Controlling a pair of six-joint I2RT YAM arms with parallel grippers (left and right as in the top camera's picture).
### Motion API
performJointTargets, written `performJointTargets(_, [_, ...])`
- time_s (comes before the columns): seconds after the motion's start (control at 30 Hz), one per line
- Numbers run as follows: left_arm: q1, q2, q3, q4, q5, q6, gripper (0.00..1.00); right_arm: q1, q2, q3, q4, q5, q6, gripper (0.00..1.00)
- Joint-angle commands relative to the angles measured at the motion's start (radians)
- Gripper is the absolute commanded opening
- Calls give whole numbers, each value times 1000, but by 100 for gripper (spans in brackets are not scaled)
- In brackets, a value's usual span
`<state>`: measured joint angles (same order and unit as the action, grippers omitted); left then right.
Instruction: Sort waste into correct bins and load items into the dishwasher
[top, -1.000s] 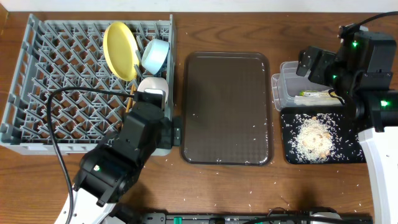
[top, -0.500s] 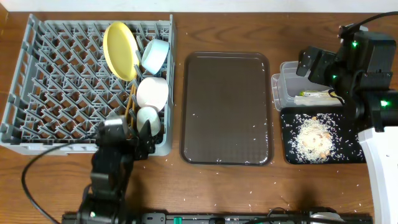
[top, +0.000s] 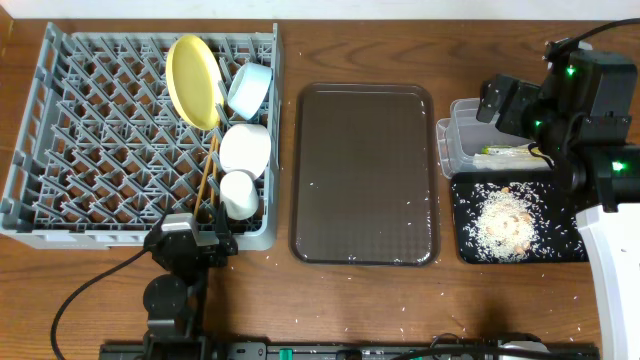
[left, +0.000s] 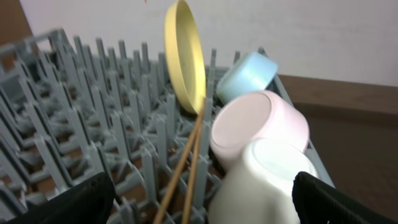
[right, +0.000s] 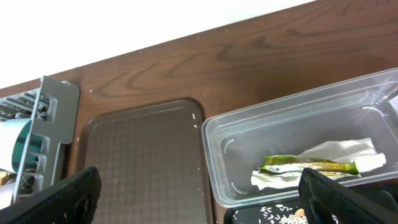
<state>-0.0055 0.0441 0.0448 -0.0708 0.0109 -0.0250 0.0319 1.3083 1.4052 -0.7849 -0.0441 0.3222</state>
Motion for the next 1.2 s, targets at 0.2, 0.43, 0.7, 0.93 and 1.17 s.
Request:
performJointTargets(0.2, [75, -43, -41, 42, 8, 74, 91, -5, 1, 6, 2, 14, 6, 99])
performJointTargets(0.43, [79, -43, -41, 0, 6, 73, 91, -5, 1, 6, 2, 14, 6, 99])
performJointTargets(0.7, [79, -38, -41, 1, 5, 73, 91, -5, 1, 6, 2, 14, 6, 99])
performJointTargets(0.93, [79, -37, -41, 1, 5, 73, 91, -5, 1, 6, 2, 14, 6, 99])
performJointTargets(1.17, [79, -37, -41, 1, 5, 73, 91, -5, 1, 6, 2, 14, 6, 99])
